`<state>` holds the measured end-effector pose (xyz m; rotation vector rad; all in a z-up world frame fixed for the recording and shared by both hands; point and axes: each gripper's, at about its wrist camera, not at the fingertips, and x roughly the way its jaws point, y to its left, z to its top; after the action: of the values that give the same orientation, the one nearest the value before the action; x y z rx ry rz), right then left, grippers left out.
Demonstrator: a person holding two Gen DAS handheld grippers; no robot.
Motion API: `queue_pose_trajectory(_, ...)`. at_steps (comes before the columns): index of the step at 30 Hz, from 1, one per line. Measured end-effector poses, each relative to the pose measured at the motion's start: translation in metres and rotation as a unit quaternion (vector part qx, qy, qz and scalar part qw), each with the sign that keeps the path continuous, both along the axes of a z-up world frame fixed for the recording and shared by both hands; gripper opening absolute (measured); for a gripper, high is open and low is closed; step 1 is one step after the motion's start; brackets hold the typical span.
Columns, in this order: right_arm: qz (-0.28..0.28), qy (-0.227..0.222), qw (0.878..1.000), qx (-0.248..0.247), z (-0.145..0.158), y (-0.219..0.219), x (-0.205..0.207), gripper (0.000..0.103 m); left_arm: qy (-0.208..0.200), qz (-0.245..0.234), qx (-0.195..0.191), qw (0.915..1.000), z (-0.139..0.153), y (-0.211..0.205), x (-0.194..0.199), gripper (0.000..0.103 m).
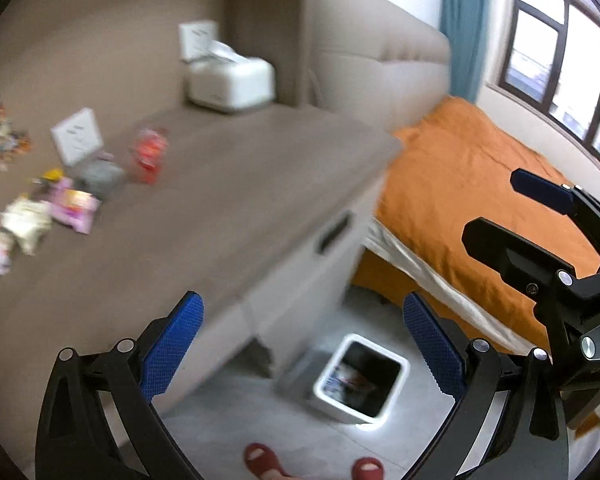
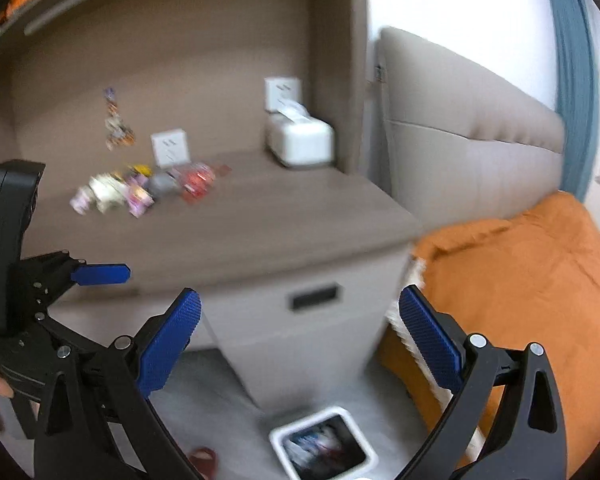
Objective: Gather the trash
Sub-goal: 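Raise both tools back over the remaining trash on the desk, then grasp the clear plastic bag with the left tool while the right tool grasps the yellowish tissue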
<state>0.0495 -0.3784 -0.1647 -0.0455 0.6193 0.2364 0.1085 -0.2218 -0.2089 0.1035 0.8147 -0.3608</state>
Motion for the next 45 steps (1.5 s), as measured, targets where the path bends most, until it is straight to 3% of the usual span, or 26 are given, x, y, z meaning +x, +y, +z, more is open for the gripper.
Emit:
queue_pose_trajectory(11, 0.129, -0.033, 0.991, 0.022, 0.030, 0.125, 0.051, 0.099, -0.038, 0.130, 0.037, 0.9901, 0.041, 0.128, 0.019, 0.098)
queue_pose_trajectory(19, 0.200, -0.025, 0.979, 0.034, 0.026, 0.226, 0.089, 0.099, -0.041, 0.219, 0.051, 0.9735, 0.041, 0.232, 0.042, 0.098)
queue_pose_trajectory(24, 0.223, -0.016, 0.975, 0.021, 0.016, 0.282, 0.120, 0.099, -0.039, 0.255, 0.038, 0.9654, 0.034, 0.295, 0.058, 0.098)
queue_pose_trajectory(30, 0.222, -0.016, 0.975, -0.009, -0.001, 0.332, 0.153, 0.099, -0.040, 0.260, 0.010, 0.9646, 0.020, 0.343, 0.088, 0.098)
queue_pose_trajectory(35, 0.224, 0.006, 0.973, -0.053, -0.027, 0.365, 0.182, 0.099, -0.026, 0.240, -0.011, 0.9704, 0.000, 0.363, 0.119, 0.098)
queue_pose_trajectory(38, 0.230, 0.008, 0.970, -0.072, -0.038, 0.376, 0.190, 0.099, -0.018, 0.235, 0.006, 0.9719, -0.011, 0.371, 0.133, 0.097)
queue_pose_trajectory(41, 0.235, 0.018, 0.968, -0.086, -0.048, 0.386, 0.199, 0.099, 0.001, 0.224, -0.006, 0.9747, -0.022, 0.382, 0.145, 0.095)
queue_pose_trajectory(45, 0.250, 0.039, 0.962, -0.100, -0.062, 0.396, 0.207, 0.094, 0.015, 0.199, 0.001, 0.9799, -0.035, 0.382, 0.161, 0.086)
